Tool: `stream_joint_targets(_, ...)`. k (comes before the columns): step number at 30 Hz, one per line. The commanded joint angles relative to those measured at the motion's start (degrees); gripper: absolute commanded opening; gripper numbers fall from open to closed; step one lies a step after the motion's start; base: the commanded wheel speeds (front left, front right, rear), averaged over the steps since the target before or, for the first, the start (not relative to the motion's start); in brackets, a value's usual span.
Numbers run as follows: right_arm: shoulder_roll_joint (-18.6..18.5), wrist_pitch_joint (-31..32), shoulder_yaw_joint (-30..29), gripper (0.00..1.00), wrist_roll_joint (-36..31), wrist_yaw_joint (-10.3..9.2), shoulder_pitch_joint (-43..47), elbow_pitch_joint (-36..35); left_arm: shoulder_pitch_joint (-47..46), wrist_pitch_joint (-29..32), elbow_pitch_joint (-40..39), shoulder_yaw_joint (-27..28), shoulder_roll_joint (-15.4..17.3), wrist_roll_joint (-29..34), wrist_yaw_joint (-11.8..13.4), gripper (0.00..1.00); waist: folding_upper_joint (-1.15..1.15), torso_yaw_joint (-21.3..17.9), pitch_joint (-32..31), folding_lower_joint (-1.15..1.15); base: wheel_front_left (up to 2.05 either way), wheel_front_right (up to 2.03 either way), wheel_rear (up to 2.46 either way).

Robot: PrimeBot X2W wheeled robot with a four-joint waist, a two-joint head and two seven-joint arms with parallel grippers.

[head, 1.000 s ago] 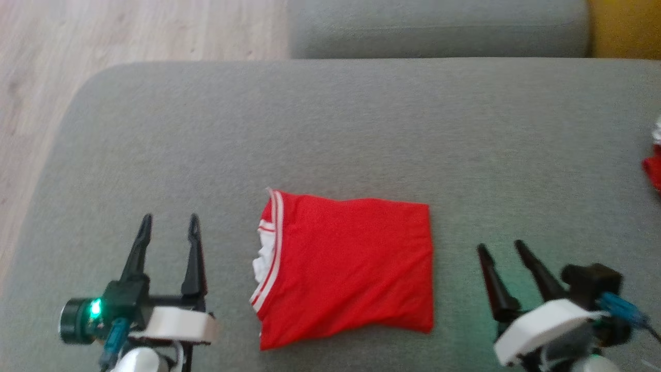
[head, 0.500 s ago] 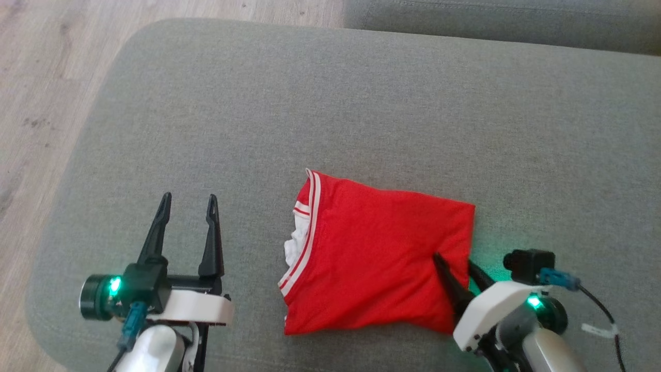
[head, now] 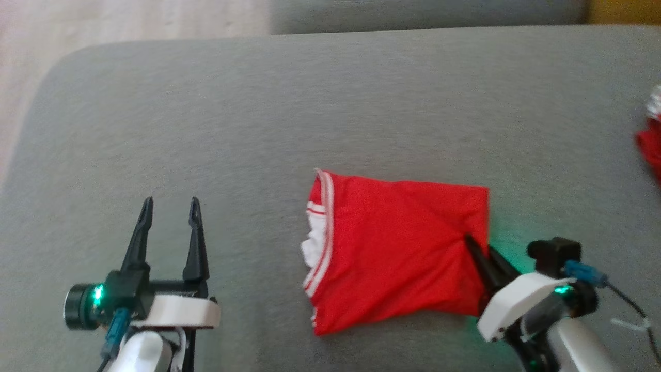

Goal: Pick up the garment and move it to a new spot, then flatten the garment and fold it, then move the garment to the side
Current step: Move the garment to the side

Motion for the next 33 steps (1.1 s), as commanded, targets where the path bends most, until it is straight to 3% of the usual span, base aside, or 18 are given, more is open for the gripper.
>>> stream_joint_targets(1, -1.74, -0.30, 0.07, 0.00, -0.67, -0.04, -2.14, -1.88, -0.59, -0.59, -2.13, 2.61, 1.12, 0.56, 0.60, 1.00, 0.00, -6.10, -0.46, 0.00, 0.00, 0.00, 0.00)
stream_joint_targets(7, -5.88, 0.89, -2.45, 0.00, -0.73, -0.04, -5.40, -1.68, 0.59, -0.59, -3.51, 2.71, 0.79, 0.37, 0.80, 1.00, 0.00, -14.04, -0.10, 0.00, 0.00, 0.00, 0.00)
stream_joint_targets(12, -9.38, 1.69, -3.40, 0.00, -0.44, -0.04, -10.50, -0.78, -1.27, -0.59, -3.65, 1.56, 0.08, 0.67, 0.08, 1.00, 0.00, -16.56, 1.51, 0.00, 0.00, 0.00, 0.00)
stream_joint_targets(20, -16.53, 1.18, -8.15, 0.00, -0.64, -0.04, -21.89, 2.65, -6.74, -0.18, -3.50, -1.05, -0.26, 2.62, -1.55, 1.00, 0.00, -14.56, 7.25, 0.00, 0.00, 0.00, 0.00)
stream_joint_targets(32, -28.19, -0.60, -25.22, 0.00, -2.89, -0.04, -31.03, 14.83, -15.49, -0.01, -2.51, -4.19, -0.77, 5.52, -3.92, 1.00, 0.00, -9.43, 15.95, 0.00, 0.00, 0.00, 0.00)
stream_joint_targets(33, -28.51, -0.58, -26.31, 0.28, -3.76, -0.04, -31.19, 16.24, -15.97, -0.03, -2.42, -4.35, -0.79, 5.66, -4.06, 1.00, 0.00, -9.36, 16.37, 0.00, 0.00, 0.00, 0.00)
